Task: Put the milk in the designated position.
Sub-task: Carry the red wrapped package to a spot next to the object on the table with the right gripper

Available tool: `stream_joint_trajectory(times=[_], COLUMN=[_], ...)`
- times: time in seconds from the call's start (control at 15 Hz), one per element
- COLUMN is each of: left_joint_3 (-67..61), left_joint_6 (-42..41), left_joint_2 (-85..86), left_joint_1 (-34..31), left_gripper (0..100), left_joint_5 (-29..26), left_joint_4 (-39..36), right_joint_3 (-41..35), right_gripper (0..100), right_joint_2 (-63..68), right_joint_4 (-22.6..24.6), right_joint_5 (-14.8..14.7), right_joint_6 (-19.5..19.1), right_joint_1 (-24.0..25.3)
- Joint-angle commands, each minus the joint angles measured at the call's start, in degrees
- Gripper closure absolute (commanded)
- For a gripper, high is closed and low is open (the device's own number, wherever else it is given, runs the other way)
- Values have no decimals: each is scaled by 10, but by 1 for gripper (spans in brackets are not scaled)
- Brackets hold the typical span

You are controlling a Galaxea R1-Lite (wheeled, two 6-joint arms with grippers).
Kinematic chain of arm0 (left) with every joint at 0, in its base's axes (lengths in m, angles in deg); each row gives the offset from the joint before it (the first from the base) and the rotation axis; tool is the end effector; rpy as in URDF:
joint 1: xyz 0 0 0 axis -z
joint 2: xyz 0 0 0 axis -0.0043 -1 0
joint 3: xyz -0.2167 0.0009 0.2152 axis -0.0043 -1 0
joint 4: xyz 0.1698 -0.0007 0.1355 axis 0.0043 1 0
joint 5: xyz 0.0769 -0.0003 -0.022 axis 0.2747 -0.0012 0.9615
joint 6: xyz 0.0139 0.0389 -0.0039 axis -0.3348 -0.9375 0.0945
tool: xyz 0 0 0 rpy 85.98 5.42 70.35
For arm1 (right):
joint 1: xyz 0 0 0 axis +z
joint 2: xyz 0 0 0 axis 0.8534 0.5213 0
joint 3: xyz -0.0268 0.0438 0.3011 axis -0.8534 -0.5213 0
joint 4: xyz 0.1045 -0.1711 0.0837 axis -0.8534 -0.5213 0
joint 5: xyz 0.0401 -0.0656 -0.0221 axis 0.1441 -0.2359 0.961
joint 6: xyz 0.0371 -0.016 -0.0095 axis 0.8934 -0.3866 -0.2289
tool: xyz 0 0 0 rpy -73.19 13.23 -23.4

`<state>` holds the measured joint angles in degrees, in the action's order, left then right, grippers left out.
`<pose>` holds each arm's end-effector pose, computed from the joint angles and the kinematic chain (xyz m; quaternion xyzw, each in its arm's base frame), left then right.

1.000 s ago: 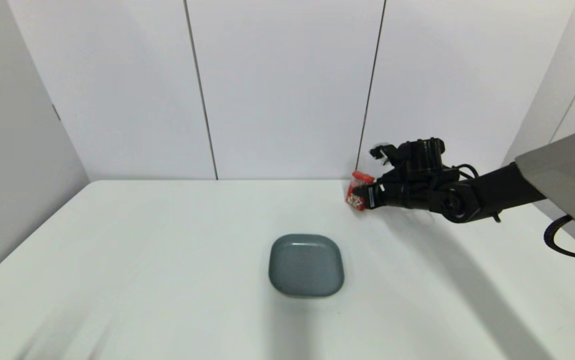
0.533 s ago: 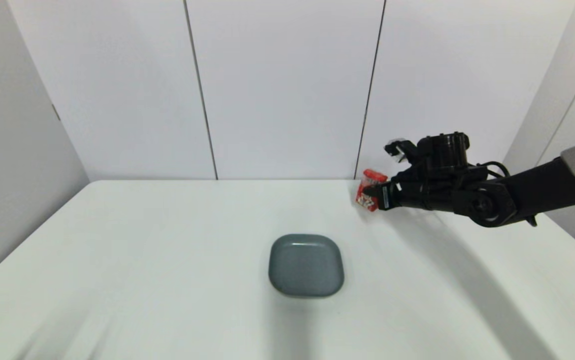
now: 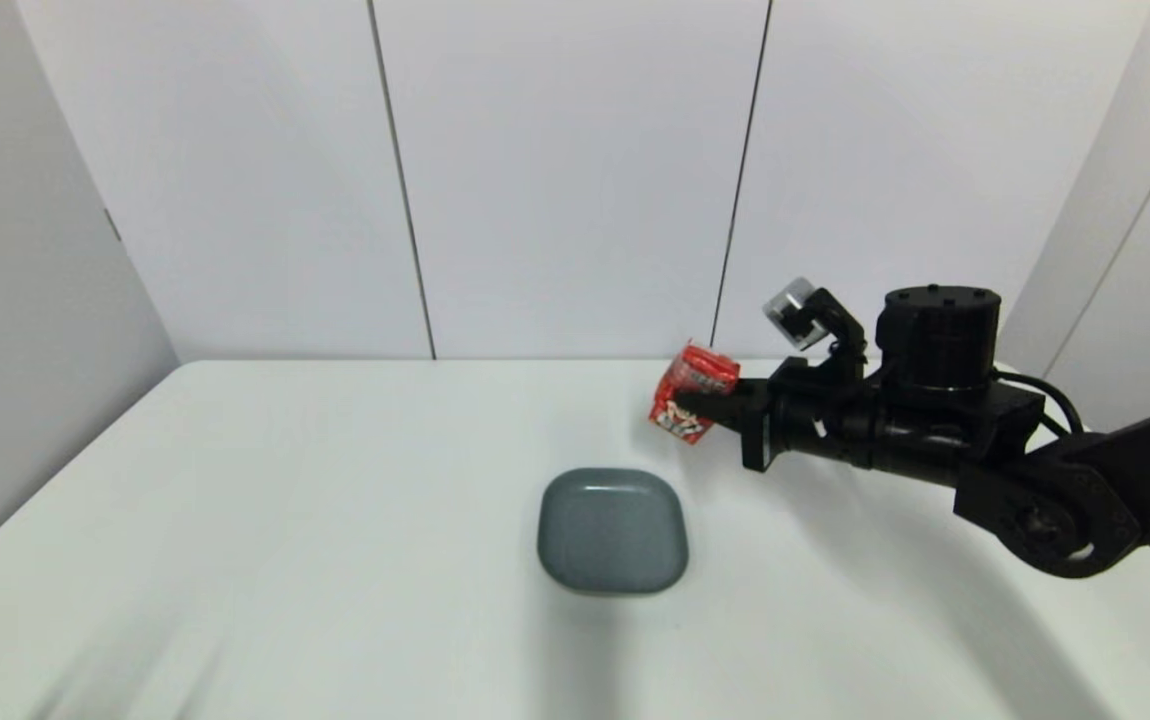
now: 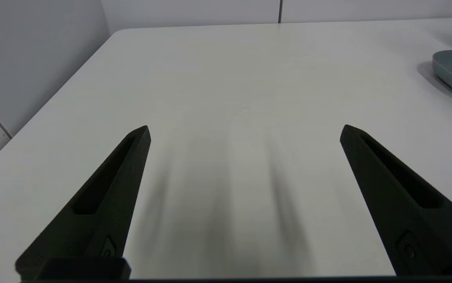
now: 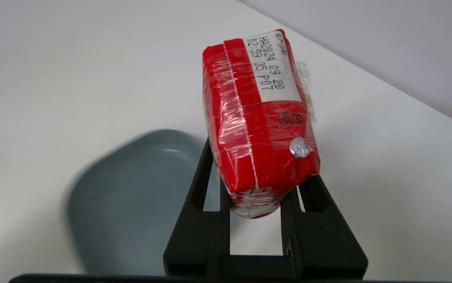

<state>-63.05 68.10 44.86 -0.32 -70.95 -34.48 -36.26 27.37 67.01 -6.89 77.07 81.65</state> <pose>0.0197 -0.0007 0.0761 0.0250 -0.0032 -0.0086 0.9996 0.3338 0.1628 0.1229 -0.0375 0.0907 0.4270 0.8989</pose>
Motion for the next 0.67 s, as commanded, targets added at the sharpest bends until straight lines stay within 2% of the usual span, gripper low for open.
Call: stream_joint_trajectory(times=[0.07,0.13,0.33,0.47,0.67], left_joint_3=[0,0,0,0,0], left_joint_6=[0,0,0,0,0], left_joint_2=[-1,-1,-1,-1,-1], left_joint_1=[0,0,0,0,0], left_gripper=[0,0,0,0,0], left_joint_5=[0,0,0,0,0], left_joint_4=[-1,-1,-1,-1,-1], right_joint_3=[-61,-74,-122,-157,-187], right_gripper=[100,100,100,100,100], right_joint_2=[-13,-17,-33,-47,-49], right_joint_4=[67,70,69,70,70], right_joint_5=[71,93,119,173,232], right_joint_6=[-2,-6,-15,-39,-89], right_joint_1=[46,46,45,39,35])
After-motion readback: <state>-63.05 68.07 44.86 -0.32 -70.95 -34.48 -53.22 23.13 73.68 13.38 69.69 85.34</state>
